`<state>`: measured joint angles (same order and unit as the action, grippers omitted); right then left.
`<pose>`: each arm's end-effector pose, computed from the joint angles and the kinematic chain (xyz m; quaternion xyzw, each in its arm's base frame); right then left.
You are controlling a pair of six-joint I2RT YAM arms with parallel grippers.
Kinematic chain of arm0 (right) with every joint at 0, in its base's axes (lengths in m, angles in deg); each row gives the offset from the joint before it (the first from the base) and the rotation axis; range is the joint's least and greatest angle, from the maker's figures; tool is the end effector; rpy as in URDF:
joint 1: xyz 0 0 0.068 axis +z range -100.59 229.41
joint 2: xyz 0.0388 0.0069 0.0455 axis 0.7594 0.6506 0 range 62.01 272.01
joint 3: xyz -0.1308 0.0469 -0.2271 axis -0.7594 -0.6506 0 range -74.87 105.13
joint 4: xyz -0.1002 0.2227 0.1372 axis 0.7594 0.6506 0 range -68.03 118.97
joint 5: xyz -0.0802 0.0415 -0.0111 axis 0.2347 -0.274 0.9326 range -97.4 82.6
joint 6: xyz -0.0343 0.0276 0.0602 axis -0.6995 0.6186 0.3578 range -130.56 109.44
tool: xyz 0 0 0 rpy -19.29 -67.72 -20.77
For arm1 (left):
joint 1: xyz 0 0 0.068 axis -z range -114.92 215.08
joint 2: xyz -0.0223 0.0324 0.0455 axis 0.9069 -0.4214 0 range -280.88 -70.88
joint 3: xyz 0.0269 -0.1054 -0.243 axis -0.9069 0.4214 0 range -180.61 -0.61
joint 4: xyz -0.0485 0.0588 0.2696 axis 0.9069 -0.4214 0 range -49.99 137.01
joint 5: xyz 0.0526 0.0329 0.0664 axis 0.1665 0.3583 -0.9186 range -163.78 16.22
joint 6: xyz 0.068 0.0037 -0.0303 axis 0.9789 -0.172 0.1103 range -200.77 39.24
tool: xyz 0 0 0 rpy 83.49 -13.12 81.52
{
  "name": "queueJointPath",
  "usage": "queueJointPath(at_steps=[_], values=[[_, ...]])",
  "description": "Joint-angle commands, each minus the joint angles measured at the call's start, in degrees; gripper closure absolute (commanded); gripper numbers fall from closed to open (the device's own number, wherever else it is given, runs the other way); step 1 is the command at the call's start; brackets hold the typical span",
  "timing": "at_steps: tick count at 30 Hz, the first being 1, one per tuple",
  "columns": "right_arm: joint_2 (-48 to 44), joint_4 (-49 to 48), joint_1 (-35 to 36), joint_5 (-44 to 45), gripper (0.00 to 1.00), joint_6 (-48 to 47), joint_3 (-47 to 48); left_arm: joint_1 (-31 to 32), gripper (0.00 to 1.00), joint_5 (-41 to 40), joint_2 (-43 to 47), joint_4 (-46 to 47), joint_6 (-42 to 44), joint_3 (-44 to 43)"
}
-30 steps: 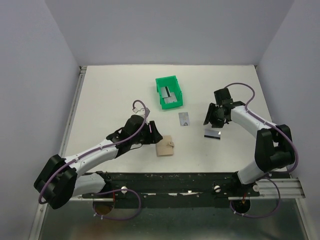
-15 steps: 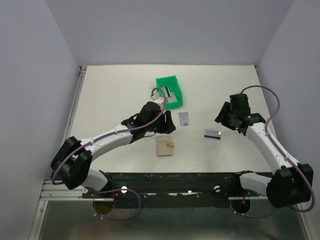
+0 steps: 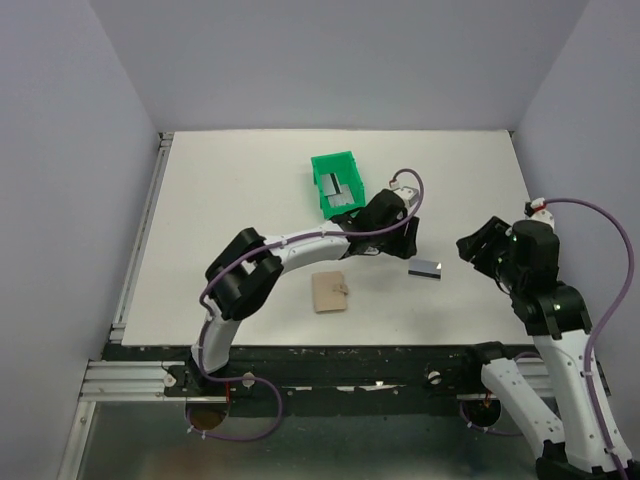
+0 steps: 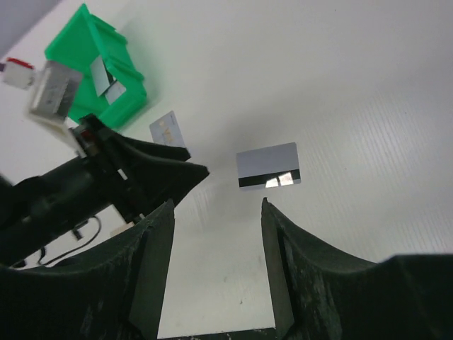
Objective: Put the credit cards into the card holder
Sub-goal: Place the card holder at the center of the board, then move the credit card to the corner of the board.
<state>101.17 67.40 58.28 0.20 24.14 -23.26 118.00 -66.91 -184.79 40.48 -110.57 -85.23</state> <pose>0.1795 0.0196 0.3175 0.2268 0.8476 0.1227 0.4638 0.2924 -0.3995 0.1917 0.2048 0.8652 -0.3405 0.3059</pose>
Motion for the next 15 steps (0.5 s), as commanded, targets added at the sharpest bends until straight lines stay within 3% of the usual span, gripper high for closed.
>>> queueJointPath(at_steps=[1,7,15], values=[[-4.3,6.3,-0.4,0.9,0.39,-0.4,2.8,1.3,0.37,5.3,-7.5,0.3,0.6,-8.3],[-6.5,8.6,-0.5,-0.5,0.39,0.2,3.0,2.9,0.4,7.3,-16.9,-4.5,0.6,-21.7],[-7.3,9.3,-0.4,-0.7,0.39,-0.5,3.1,3.1,0.55,10.9,-24.4,-9.7,1.3,-32.0]])
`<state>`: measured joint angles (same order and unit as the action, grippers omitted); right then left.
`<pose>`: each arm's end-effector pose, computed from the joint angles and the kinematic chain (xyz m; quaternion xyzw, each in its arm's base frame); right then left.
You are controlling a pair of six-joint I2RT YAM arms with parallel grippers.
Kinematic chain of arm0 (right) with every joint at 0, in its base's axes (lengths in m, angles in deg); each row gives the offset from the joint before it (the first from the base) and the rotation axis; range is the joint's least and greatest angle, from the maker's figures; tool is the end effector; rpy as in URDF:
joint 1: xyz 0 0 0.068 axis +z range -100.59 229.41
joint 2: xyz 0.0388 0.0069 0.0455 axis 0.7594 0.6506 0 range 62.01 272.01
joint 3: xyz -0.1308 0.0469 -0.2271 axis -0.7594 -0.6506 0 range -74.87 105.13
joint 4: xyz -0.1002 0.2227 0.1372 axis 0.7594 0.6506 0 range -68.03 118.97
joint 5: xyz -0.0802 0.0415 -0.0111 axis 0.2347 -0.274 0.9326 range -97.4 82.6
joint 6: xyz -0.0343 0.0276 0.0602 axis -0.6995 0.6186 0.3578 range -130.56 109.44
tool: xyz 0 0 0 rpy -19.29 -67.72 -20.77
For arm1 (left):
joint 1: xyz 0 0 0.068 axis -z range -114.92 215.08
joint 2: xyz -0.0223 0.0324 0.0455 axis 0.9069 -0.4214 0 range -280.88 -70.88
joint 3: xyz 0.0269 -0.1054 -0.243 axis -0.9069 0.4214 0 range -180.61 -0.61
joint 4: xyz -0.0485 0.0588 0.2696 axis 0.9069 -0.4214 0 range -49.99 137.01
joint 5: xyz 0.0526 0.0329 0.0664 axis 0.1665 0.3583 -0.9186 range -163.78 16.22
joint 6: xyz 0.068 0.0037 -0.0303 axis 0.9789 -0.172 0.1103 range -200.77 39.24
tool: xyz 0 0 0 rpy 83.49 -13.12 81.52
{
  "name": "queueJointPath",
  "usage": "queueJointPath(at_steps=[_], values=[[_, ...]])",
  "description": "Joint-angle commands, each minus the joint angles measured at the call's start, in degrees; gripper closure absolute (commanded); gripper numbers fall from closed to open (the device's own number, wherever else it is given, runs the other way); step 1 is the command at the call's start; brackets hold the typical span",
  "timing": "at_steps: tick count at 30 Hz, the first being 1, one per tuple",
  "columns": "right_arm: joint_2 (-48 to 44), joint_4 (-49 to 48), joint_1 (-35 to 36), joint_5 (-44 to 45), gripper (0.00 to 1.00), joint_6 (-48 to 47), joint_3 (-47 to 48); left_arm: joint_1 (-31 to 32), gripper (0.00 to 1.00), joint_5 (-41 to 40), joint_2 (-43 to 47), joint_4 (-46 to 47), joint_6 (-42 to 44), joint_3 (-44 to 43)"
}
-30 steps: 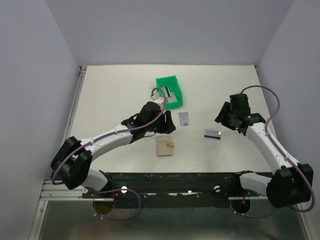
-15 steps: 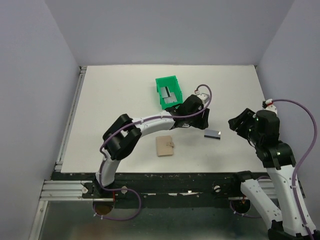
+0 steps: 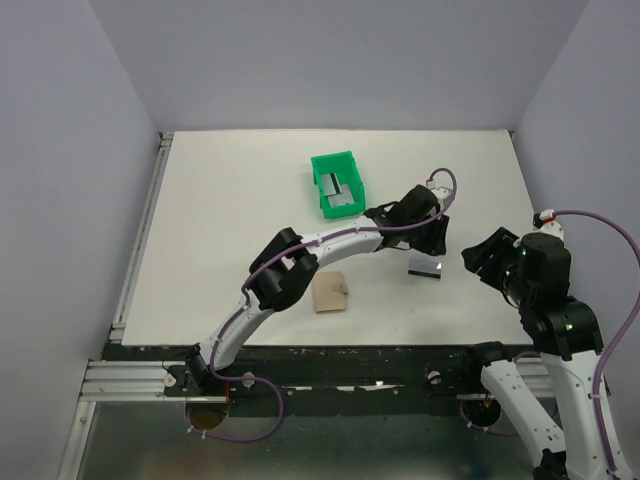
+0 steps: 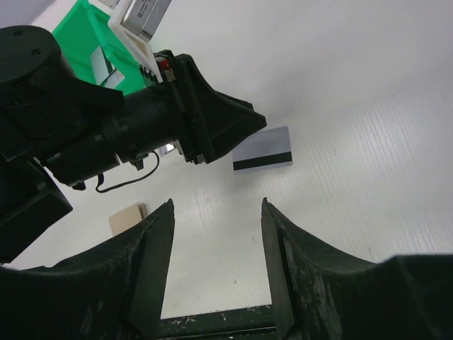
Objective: Put the credit cards into the card holder
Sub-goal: Move the credit card to the corner of the board.
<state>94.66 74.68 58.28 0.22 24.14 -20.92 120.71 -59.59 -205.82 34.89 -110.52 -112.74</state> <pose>0.1441 0.0141 0.3335 0.2262 0.8409 0.1274 0.4748 0.3144 -0.4870 0.1711 0.2527 0.8448 -0.3916 0.2629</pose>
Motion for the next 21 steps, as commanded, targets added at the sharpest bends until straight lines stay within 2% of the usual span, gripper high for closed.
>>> queueJointPath(at_steps=[1,8,15,21], values=[[-0.7,2.1,-0.4,-0.8,0.39,-0.7,0.7,0.3,0.57,3.8,-4.0,-4.7,1.6,-5.1],[-0.4,2.0,-0.4,-0.9,0.39,-1.1,0.7,0.3,0.67,6.1,-7.1,-6.3,3.4,-6.9],[-0.3,2.1,-0.3,-1.5,0.39,-1.4,0.2,0.2,0.66,6.0,-8.8,-7.6,4.5,-6.3],[-0.5,2.0,-0.4,-1.6,0.39,-1.5,-0.1,0.3,0.66,5.7,-7.7,-6.9,4.9,-2.3]])
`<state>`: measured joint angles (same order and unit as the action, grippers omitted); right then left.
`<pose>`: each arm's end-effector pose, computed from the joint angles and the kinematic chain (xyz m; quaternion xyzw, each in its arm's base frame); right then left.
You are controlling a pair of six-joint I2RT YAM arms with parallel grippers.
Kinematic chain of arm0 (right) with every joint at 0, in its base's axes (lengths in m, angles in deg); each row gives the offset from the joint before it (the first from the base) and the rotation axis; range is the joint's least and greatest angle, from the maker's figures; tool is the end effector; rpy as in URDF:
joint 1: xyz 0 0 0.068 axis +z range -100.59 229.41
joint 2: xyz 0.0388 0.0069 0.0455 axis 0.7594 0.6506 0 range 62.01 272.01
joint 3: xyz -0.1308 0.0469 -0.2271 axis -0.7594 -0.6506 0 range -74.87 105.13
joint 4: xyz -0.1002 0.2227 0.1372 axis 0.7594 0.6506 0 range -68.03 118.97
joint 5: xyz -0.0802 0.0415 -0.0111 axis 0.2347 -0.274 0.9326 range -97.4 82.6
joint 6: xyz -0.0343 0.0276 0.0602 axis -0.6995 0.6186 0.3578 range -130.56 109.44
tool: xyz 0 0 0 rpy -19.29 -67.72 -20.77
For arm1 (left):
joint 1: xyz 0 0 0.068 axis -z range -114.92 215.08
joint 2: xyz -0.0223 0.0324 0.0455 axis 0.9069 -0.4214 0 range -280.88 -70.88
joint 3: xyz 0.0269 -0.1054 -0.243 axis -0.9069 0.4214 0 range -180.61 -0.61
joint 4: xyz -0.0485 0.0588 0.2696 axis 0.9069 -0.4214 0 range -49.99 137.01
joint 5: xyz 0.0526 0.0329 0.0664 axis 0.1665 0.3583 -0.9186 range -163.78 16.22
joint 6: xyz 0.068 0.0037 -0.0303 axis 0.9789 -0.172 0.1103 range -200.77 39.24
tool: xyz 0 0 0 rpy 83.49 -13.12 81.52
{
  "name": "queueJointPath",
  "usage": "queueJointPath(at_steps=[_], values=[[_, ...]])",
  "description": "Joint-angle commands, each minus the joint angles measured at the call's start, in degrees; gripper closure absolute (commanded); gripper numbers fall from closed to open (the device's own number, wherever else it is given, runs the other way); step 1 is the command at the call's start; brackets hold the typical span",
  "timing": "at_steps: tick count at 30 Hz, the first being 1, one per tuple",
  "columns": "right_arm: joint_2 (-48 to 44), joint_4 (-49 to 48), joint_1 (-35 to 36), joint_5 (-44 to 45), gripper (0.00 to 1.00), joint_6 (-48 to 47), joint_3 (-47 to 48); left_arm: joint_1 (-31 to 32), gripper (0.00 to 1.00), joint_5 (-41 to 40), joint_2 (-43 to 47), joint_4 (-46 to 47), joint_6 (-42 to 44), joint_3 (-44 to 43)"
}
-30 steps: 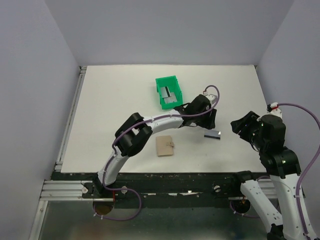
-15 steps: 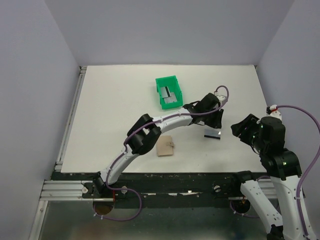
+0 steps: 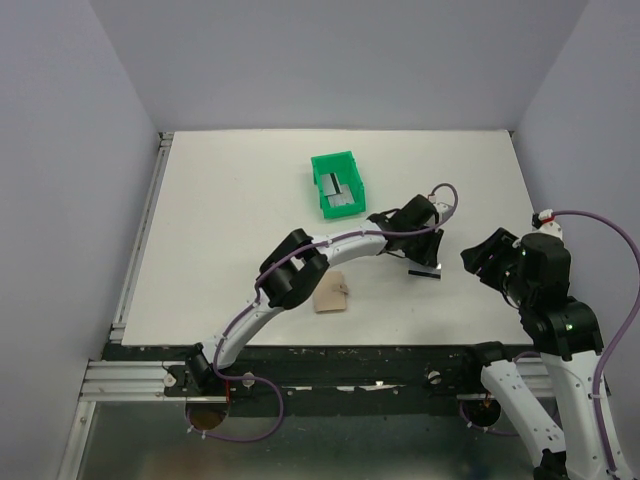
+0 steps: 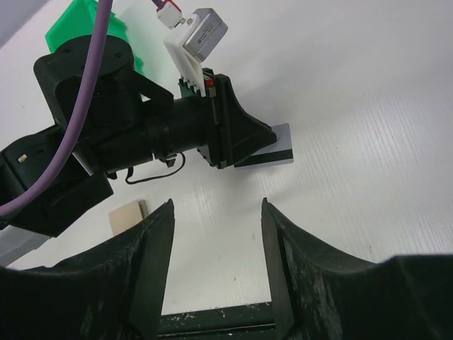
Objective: Put the credit cards into the card holder
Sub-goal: Move the credit card to the corner of the board.
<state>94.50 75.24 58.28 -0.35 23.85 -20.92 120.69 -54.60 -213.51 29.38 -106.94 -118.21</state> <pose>0.1428 0.0145 0.3326 0.2219 0.8440 0.1291 0.4709 0.3149 -0.4966 0.1218 0.2941 0.8564 -0.3745 0.1994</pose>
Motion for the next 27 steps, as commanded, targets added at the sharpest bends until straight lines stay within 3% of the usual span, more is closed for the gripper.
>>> queueJointPath(at_steps=[1,13,19,27], values=[[-0.1,1.6,-0.4,-1.1,0.4,-1.2,-0.1,0.2,0.66,0.7,0.6,-0.9,1.4,4.5],[0.1,0.9,-0.4,-1.2,0.39,-1.4,-0.6,0.3,0.68,1.3,15.0,11.0,-1.2,32.0],[0.5,0.2,-0.4,-1.7,0.39,-0.9,-1.0,0.2,0.68,1.5,17.9,10.7,-0.4,27.4],[0.0,1.0,-0.4,-1.1,0.39,-1.6,-1.0,0.1,0.59,-0.8,11.5,4.0,3.1,13.3]])
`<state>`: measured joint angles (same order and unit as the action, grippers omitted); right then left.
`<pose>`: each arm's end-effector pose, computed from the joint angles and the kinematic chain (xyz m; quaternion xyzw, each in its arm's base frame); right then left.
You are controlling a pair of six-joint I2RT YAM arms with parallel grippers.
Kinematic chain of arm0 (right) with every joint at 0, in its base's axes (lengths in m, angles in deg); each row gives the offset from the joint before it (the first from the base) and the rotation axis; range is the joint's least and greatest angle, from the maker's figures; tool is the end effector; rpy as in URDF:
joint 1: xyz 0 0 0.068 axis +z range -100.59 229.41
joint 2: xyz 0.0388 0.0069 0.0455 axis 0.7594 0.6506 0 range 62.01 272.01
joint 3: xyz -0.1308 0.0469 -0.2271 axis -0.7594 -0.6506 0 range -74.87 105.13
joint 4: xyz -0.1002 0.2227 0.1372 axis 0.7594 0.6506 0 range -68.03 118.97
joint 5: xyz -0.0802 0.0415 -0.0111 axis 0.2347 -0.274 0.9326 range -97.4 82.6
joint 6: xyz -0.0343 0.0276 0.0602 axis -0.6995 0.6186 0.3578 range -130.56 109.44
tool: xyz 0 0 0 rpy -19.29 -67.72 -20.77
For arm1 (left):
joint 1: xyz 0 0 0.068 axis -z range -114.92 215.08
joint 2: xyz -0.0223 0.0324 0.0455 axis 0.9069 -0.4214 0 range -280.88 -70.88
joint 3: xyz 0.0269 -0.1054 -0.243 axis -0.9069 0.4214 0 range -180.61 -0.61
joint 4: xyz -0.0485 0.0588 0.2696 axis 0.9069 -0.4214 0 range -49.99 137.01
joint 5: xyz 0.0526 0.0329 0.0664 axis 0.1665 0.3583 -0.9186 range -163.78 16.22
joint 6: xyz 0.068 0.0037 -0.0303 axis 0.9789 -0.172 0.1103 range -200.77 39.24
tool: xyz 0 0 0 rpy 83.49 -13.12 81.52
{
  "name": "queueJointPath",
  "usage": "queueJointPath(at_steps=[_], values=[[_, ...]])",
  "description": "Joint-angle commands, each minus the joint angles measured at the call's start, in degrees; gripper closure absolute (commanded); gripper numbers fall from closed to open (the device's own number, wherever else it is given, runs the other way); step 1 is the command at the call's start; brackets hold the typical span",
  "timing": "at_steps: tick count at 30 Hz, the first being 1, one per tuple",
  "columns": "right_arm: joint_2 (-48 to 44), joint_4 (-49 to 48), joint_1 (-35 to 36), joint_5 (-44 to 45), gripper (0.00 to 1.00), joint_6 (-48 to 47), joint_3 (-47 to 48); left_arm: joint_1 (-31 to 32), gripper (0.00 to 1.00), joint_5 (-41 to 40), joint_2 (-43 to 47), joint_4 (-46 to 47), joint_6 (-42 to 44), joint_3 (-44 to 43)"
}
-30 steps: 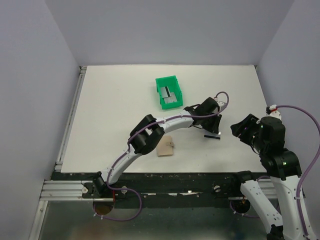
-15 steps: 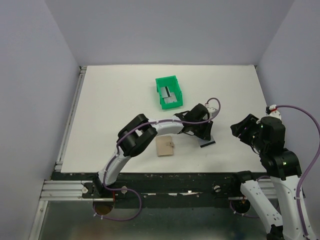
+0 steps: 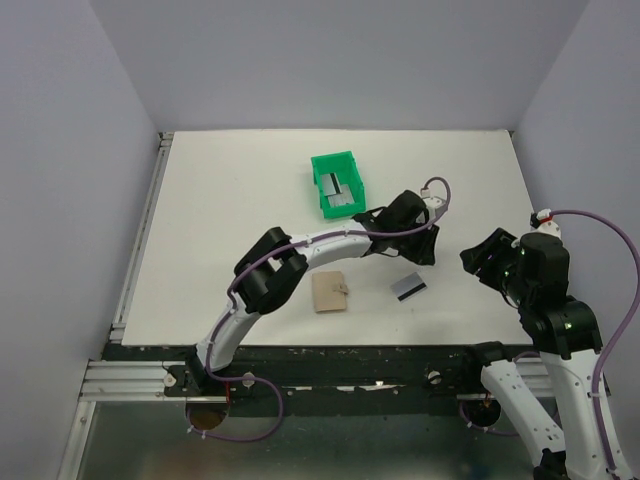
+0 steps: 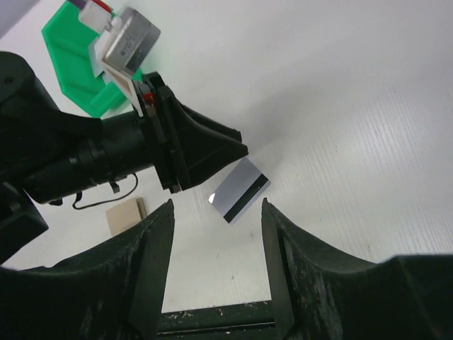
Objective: Put the credit cards into the card holder
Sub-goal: Move the credit card to the corner of the board.
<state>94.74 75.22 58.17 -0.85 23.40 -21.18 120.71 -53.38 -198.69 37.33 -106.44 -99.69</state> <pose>0.1441 0.0150 0.3306 0.2176 0.8474 0.1289 0.4669 0.2883 -0.4603 0.1596 0.3035 0.8361 -0.4000 0.2211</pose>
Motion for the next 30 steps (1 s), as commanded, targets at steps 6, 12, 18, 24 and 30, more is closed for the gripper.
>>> queueJointPath(at_steps=[6,12,18,24,30], values=[[-0.4,1.3,-0.3,-0.3,0.39,-1.4,-1.0,0.0,0.58,-1.1,-7.9,-6.1,2.8,-9.0],[-0.3,1.3,-0.3,-0.5,0.39,-1.4,-1.1,0.0,0.6,-0.8,-8.8,-4.9,2.9,-6.6],[-0.3,1.3,-0.3,-0.8,0.39,-1.1,-1.4,0.0,0.6,-1.0,-8.4,-4.2,3.0,-4.5],[-0.6,1.2,-0.3,-0.6,0.39,-1.1,-2.1,0.0,0.61,-0.8,-5.0,-2.2,2.8,2.6],[-0.6,0.8,-0.3,-0.8,0.39,-0.8,-2.7,0.1,0.63,-0.8,0.2,1.7,2.8,15.0]])
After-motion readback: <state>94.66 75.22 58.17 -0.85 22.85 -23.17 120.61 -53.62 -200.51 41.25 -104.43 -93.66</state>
